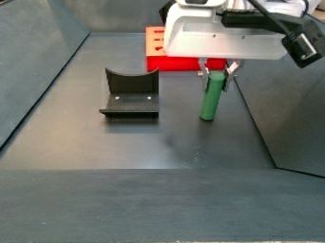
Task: Pick up the round object. Move up. Move to above the board. Insert the round object.
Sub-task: Pick up the round object, then move up, then move to above the board.
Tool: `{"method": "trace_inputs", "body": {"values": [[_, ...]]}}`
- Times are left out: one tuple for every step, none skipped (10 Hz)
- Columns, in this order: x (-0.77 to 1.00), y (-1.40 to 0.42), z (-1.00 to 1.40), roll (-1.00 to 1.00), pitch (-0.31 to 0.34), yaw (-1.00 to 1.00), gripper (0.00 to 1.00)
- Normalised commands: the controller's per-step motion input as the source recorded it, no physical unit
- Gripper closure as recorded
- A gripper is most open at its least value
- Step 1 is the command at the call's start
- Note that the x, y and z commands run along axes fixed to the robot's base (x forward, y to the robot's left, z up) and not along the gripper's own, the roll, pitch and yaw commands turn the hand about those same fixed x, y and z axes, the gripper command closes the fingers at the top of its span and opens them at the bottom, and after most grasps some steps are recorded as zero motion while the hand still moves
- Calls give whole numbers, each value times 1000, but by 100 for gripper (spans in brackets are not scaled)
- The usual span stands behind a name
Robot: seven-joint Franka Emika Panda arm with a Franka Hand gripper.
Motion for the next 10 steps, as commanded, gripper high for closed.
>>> {"method": "trace_inputs", "body": {"values": [[0,0,0,0,0,0,100],[0,0,0,0,0,0,100],[0,0,0,0,0,0,100],[0,0,833,0,0,0,100],[21,30,840,5,-3,14,100],[-18,30,723,12,39,9,100],[-18,19,598,27,51,0,100],[-17,16,409,51,54,-7,100],[-18,14,309,62,60,-8,100],[-193,116,1000,9,182,6,100]]}}
